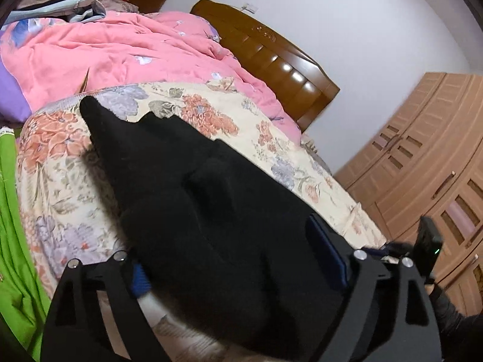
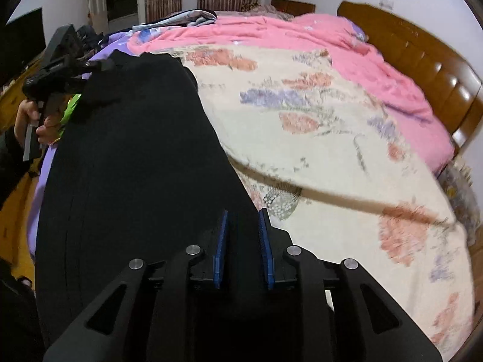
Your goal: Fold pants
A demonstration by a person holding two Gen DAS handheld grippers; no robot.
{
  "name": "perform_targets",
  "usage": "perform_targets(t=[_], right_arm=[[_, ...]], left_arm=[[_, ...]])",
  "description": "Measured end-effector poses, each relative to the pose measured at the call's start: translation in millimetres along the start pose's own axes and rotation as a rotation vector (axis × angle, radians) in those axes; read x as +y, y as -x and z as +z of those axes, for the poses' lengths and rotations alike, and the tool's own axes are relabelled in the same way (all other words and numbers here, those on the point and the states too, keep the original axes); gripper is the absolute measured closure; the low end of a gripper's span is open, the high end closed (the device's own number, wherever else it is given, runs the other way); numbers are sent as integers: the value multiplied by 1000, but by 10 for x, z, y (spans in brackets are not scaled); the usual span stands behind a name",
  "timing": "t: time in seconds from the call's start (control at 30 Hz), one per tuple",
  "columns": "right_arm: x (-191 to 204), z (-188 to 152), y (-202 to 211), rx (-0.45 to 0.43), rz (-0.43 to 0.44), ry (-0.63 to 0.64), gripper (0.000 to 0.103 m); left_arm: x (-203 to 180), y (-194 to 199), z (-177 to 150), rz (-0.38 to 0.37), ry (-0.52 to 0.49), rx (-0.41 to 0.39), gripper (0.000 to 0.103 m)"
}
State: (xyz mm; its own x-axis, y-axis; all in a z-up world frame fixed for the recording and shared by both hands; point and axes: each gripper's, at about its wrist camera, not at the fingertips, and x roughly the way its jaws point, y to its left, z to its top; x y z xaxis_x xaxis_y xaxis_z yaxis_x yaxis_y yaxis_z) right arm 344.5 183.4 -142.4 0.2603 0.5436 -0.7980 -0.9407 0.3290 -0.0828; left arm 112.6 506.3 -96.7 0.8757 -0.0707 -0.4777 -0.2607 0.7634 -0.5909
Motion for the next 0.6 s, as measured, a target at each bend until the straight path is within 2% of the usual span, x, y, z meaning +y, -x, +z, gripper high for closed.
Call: perform_targets(t=[0.1,0.13,0.17,0.2,0.23,0.3,0.37,0.47,0.53,0.6], right_arm=[[-97,31,-65,-13,43,-53,81],[-110,34,-73,-15,57,-56,82],[-108,34,-74,-16,61,-52,85],[-79,27,-59,-25,64,-35,98],[-45,21,-42,-30,58,-22,98],[37,11,3,-53,7,18,99],[34,23,108,-98,-14,7,99],[10,46,315,-158,-32,-13,99],[-8,43,310,-153,-54,-21,99],[-55,11,170,-106,-62,-36,99]], left_arm=[[-11,49,31,-31,33,-26,16],[-35,68,21,-31,30,-28,23],[-39,67,28,-22,19,-28,34],[-57,51,32,10,-6,-18,66],[-88,50,23,32,-32,-4,92],[-168,82,39,53,-92,-19,94],[-310,160,79,51,-166,-61,94],[-591,333,190,4,-291,-159,94],[-625,313,232,-4,-313,-168,94],[-496,146,239,24,-285,-120,93]])
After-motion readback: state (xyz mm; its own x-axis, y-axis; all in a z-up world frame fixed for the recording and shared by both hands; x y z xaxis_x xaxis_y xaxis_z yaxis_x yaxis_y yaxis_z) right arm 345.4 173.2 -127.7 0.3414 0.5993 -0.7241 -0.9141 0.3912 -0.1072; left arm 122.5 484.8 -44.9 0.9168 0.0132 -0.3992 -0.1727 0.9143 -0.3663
